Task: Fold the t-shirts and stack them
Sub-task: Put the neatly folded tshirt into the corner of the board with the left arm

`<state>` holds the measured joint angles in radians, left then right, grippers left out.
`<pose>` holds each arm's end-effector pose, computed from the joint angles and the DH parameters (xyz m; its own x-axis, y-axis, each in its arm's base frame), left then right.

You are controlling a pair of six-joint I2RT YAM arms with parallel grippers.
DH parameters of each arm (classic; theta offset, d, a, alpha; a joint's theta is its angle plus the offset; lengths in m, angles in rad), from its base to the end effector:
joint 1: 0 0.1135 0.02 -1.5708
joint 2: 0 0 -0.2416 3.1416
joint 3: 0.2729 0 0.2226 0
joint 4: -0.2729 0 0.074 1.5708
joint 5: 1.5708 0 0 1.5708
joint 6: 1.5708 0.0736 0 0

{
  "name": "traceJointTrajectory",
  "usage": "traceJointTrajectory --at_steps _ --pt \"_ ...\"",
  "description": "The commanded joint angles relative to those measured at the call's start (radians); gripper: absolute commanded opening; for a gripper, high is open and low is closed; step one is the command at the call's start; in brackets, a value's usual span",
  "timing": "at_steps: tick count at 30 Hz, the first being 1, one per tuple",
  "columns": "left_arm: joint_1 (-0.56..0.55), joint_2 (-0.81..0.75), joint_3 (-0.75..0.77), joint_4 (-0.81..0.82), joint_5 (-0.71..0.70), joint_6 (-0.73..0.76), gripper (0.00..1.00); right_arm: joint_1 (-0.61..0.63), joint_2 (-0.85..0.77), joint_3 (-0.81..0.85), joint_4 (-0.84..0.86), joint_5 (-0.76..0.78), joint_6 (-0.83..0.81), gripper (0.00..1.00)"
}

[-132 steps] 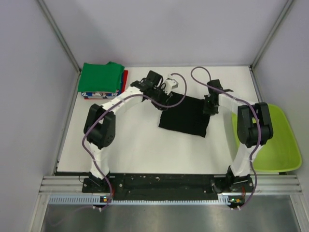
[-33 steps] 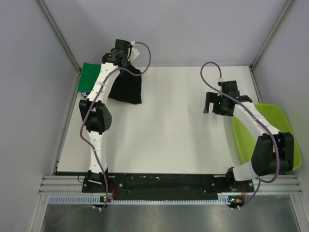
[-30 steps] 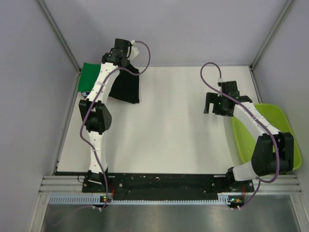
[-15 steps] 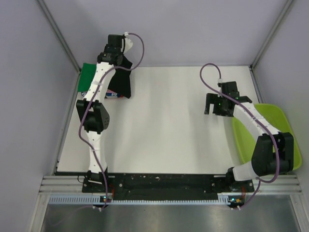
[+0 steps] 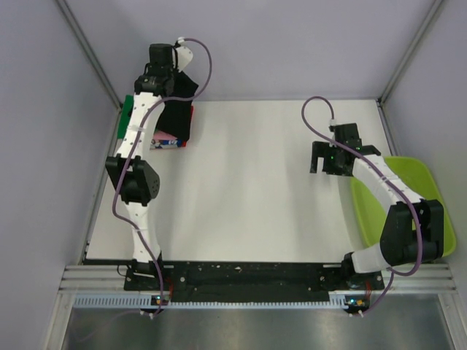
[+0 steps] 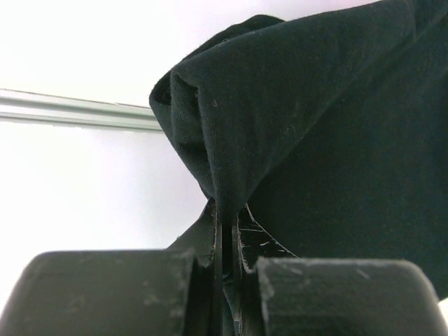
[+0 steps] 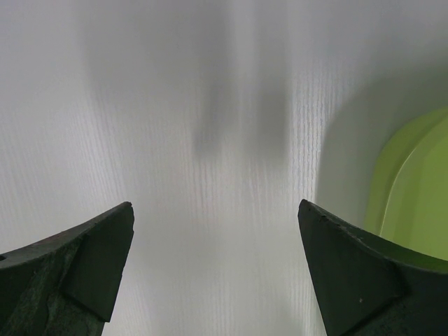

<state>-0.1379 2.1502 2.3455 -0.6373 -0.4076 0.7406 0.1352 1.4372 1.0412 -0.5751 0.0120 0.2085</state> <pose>0.4784 -0.0369 0.3556 -0.4670 0.6902 -0.5527 0.1171 0.6678 0.7350 0.2895 0.0385 0.2038 -0.8268 0.0964 -0.5542 0.0440 0.9933 0.1071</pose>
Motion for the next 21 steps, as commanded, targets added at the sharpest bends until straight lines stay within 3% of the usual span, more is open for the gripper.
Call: traceJointTrajectory --at_steps 1,13,21 --pt "0.004 -0.105 0.051 0.038 0.072 -0.060 0.00 0.003 -0.017 0.000 0.014 0.017 -0.012 0.99" --pt "-0.005 -0.130 0.052 0.025 0.050 -0.057 0.00 0.003 -0.017 0.005 0.014 0.026 -0.015 0.99" --pt "-0.066 -0.105 0.054 0.034 -0.048 0.009 0.00 0.003 -0.015 0.000 0.014 0.029 -0.018 0.99"
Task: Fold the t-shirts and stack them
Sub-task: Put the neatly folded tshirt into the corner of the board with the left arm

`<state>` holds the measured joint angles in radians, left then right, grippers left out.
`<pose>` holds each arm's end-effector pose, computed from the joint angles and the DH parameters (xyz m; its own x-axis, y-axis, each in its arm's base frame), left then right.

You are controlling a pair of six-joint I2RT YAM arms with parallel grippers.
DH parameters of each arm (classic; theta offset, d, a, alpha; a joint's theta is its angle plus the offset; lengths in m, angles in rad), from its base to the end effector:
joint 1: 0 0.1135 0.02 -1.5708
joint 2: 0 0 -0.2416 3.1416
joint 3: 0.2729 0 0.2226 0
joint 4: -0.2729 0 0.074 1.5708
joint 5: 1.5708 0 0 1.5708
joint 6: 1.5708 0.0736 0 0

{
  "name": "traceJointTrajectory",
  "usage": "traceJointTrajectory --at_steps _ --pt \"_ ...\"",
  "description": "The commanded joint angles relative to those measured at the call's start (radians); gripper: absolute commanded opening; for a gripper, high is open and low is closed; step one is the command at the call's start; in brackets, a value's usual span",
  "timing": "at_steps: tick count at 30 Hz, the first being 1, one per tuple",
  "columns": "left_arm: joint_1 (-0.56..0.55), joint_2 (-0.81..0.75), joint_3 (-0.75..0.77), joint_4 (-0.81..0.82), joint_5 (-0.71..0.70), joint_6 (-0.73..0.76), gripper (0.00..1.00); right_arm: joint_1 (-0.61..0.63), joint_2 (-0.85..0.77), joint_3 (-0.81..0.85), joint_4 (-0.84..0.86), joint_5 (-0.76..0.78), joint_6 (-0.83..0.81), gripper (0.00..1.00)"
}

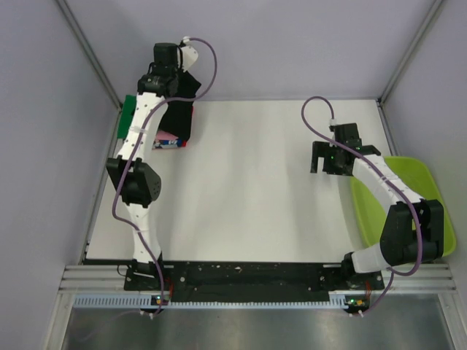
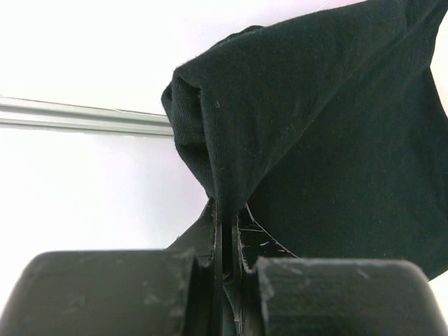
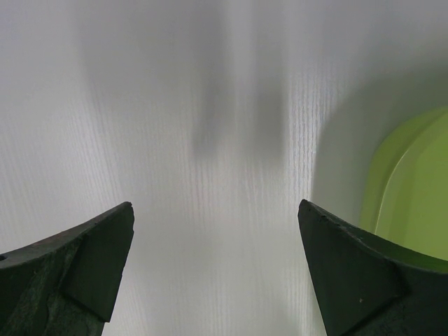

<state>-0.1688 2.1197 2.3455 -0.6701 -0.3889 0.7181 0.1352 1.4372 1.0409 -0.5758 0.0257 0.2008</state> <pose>0.4679 -0.0514 0.3650 -0.4388 0.6924 -0.5727 0.1417 0.6827 0.7168 0.2895 0.0375 0.2036 -0.8261 0.0889 -0.5565 0.0453 0.9948 0.0916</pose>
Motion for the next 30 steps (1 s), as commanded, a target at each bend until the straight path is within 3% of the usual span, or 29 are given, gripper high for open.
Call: traceJointTrajectory --at_steps 1,19,30 --pt "-0.046 -0.075 0.051 0.067 -0.074 0.035 0.00 0.003 -0.012 0.004 0.014 0.016 -0.012 0.99" --pt "-0.064 -0.020 0.087 0.041 -0.145 0.119 0.00 0.003 -0.012 -0.004 0.014 0.016 -0.015 0.99" --pt "0.072 0.012 0.035 0.098 -0.109 0.135 0.00 0.003 -0.009 -0.002 0.016 0.014 -0.020 0.99"
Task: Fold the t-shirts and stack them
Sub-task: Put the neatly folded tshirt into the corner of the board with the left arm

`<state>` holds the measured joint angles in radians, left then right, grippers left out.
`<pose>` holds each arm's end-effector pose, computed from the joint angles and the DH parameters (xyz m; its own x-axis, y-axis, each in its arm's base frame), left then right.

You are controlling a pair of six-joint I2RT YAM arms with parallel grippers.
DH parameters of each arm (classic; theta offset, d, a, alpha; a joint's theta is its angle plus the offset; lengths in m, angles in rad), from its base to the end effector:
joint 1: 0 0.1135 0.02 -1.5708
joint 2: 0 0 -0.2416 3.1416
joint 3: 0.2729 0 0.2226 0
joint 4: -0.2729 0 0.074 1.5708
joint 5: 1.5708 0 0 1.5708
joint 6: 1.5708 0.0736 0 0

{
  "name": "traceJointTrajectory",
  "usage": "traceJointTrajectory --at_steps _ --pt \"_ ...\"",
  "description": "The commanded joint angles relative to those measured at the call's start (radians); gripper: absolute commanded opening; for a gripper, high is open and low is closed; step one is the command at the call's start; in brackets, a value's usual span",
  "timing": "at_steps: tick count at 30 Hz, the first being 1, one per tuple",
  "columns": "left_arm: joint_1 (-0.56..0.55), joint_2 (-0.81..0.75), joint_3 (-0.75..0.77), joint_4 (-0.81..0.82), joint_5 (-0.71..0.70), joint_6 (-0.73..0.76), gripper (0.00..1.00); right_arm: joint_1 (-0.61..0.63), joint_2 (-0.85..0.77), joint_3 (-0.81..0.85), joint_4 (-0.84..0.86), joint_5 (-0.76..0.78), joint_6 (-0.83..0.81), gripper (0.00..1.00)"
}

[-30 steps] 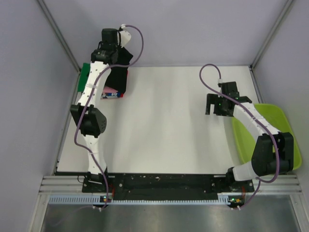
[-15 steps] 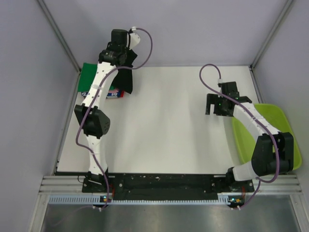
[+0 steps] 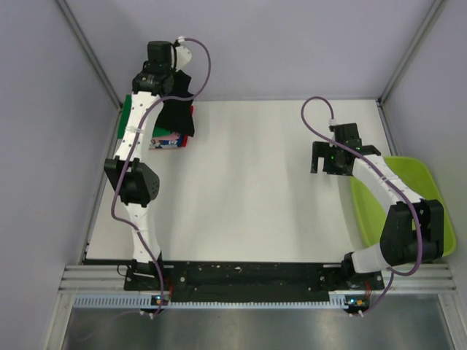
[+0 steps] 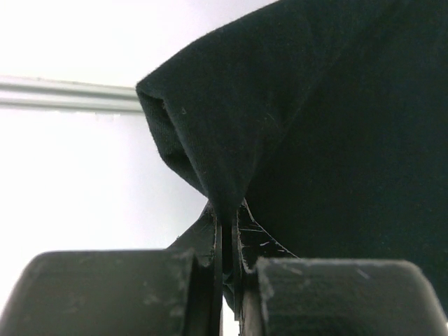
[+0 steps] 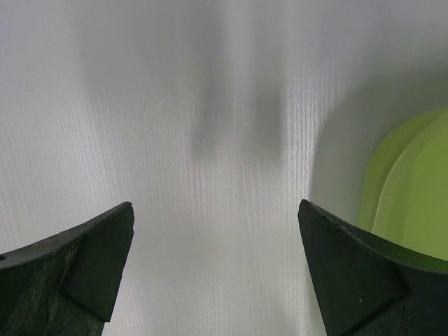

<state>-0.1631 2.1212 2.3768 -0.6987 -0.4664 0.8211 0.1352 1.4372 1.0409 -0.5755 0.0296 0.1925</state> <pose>0.4640 -0.0428 0.3718 -0.4755 0.7408 -0.4745 0.1353 0.5946 0.7926 0.2896 0.0372 0.2037 -0.8259 0.0807 -0.5581 0.0406 0.9957 0.0839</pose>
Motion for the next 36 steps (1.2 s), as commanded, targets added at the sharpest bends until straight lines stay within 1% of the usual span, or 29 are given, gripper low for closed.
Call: traceJointTrajectory --at_steps 1,4,9,10,11,12,13,14,15,16,18,20,21,24,27,28,30,32,33,34,36 --pt "0.079 0.026 -0.011 0.167 -0.053 0.047 0.00 0.003 -0.009 -0.001 0.016 0.010 -0.013 0.99" --pt "0.118 0.080 -0.008 0.231 -0.051 0.055 0.00 0.001 -0.009 -0.001 0.017 0.010 -0.013 0.99" --pt "0.155 0.201 -0.004 0.379 -0.104 0.108 0.00 0.003 -0.009 -0.001 0.016 0.009 -0.018 0.99" --pt "0.157 0.227 0.001 0.410 -0.118 0.128 0.03 0.001 -0.009 -0.001 0.017 0.009 -0.016 0.99" --pt "0.157 0.261 0.018 0.436 -0.139 0.153 0.14 0.001 -0.009 0.001 0.016 0.007 -0.019 0.99" --pt "0.190 0.301 0.045 0.445 -0.164 0.174 0.28 0.003 -0.009 0.001 0.014 0.004 -0.018 0.99" --pt "0.201 0.333 0.094 0.436 -0.191 0.182 0.38 0.003 -0.012 -0.001 0.014 0.004 -0.019 0.99" --pt "0.212 0.361 0.134 0.414 -0.205 0.179 0.45 0.003 -0.012 -0.001 0.013 0.003 -0.019 0.99" --pt "0.224 0.368 0.143 0.401 -0.216 0.171 0.50 0.003 -0.014 -0.002 0.014 0.000 -0.019 0.99" --pt "0.231 0.358 0.128 0.384 -0.221 0.152 0.53 0.003 -0.017 -0.004 0.013 0.000 -0.018 0.99" --pt "0.231 0.289 0.044 0.357 -0.200 0.100 0.58 0.001 -0.017 -0.002 0.012 -0.008 -0.018 0.99" --pt "0.224 0.188 -0.091 0.364 -0.149 0.041 0.69 0.001 -0.012 -0.001 0.012 -0.019 -0.018 0.99" --pt "0.221 0.146 -0.114 0.351 -0.131 0.011 0.76 0.003 -0.012 0.002 0.014 -0.022 -0.018 0.99" --pt "0.202 0.073 -0.123 0.237 -0.060 -0.072 0.94 0.003 -0.015 0.001 0.013 -0.026 -0.016 0.99" --pt "0.169 -0.015 -0.207 0.177 0.043 -0.109 0.95 0.001 -0.017 -0.005 0.013 -0.026 -0.018 0.99" --pt "0.118 -0.056 -0.255 0.176 0.076 -0.112 0.95 0.003 -0.015 -0.007 0.012 -0.026 -0.016 0.99" --pt "0.062 -0.130 -0.373 0.194 0.145 -0.109 0.93 0.003 -0.018 -0.005 0.013 -0.026 -0.018 0.99" --pt "0.004 -0.174 -0.451 0.185 0.190 -0.096 0.86 0.003 -0.018 -0.004 0.014 -0.025 -0.018 0.99" --pt "-0.021 -0.178 -0.471 0.177 0.204 -0.096 0.80 0.001 -0.021 -0.005 0.013 -0.025 -0.016 0.99" --pt "-0.038 -0.167 -0.488 0.166 0.215 -0.096 0.76 0.003 -0.023 -0.005 0.012 -0.025 -0.016 0.99" --pt "-0.064 -0.130 -0.496 0.145 0.221 -0.092 0.73 0.003 -0.026 -0.008 0.014 -0.025 -0.018 0.99"
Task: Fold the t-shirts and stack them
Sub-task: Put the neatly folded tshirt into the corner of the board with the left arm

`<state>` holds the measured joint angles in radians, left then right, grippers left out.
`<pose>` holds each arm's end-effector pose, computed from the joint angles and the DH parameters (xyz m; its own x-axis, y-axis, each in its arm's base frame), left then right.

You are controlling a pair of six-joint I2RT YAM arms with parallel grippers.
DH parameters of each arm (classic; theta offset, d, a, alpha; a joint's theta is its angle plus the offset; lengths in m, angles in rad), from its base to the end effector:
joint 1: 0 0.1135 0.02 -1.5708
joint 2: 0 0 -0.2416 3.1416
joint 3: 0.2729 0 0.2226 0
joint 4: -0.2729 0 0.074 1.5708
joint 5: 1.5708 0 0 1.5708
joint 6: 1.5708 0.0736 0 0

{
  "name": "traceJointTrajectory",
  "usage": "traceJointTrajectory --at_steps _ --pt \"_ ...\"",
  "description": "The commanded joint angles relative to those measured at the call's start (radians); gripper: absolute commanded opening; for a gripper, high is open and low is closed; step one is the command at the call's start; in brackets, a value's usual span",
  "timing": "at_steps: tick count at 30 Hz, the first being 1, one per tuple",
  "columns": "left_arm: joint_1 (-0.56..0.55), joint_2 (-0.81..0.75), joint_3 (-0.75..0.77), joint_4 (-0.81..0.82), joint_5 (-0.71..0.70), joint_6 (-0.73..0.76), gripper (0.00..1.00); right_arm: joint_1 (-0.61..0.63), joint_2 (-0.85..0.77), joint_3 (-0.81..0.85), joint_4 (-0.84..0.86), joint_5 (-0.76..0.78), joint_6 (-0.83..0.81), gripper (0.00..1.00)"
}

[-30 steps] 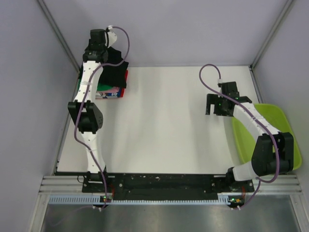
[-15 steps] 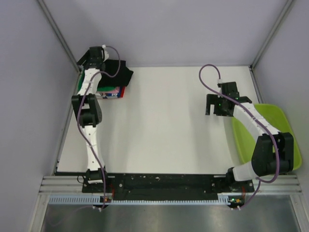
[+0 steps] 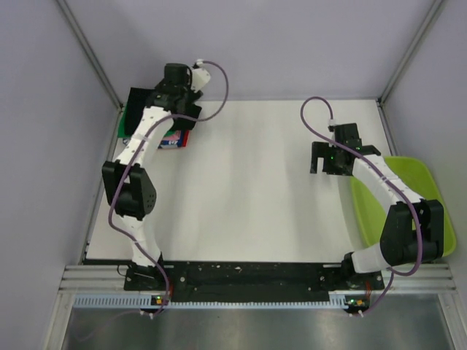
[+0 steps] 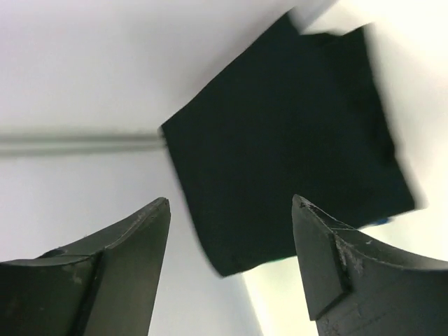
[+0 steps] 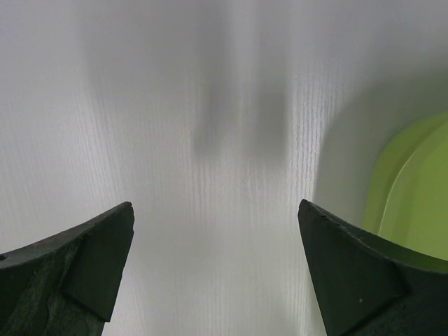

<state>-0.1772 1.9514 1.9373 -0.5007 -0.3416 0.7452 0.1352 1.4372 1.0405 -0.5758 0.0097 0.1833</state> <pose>0.4470 -0.0550 0.3242 -0.4382 0.7276 -0.5279 0.2398 0.6606 0.7115 0.2893 0.0386 0.2035 -0.8286 0.0712 -0.5553 0.0221 0.9953 0.0948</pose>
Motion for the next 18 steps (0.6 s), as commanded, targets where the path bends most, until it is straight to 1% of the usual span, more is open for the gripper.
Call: traceJointTrajectory --at_steps 1,3,6,11,12,16,18 --pt "-0.059 0.064 -0.052 -0.068 0.089 -0.021 0.73 0.003 -0.026 -0.007 0.013 -0.032 -0.008 0.99" --pt "-0.077 0.110 -0.041 -0.096 0.073 -0.021 0.72 0.001 -0.026 -0.010 0.014 -0.034 -0.008 0.99" --pt "-0.094 0.156 -0.052 -0.093 0.076 -0.020 0.69 0.003 -0.023 -0.010 0.016 -0.031 -0.007 0.99" --pt "-0.085 0.239 -0.025 -0.123 0.059 -0.046 0.40 0.001 -0.026 -0.014 0.017 -0.030 -0.008 0.99" --pt "-0.085 0.247 -0.021 -0.140 0.073 -0.055 0.38 0.003 -0.024 -0.016 0.017 -0.028 -0.008 0.99" --pt "-0.085 0.251 -0.032 -0.183 0.113 -0.081 0.37 0.003 -0.012 -0.014 0.025 -0.031 -0.008 0.99" --pt "-0.090 0.245 -0.015 -0.214 0.111 -0.090 0.41 0.003 -0.012 -0.011 0.025 -0.034 -0.007 0.99"
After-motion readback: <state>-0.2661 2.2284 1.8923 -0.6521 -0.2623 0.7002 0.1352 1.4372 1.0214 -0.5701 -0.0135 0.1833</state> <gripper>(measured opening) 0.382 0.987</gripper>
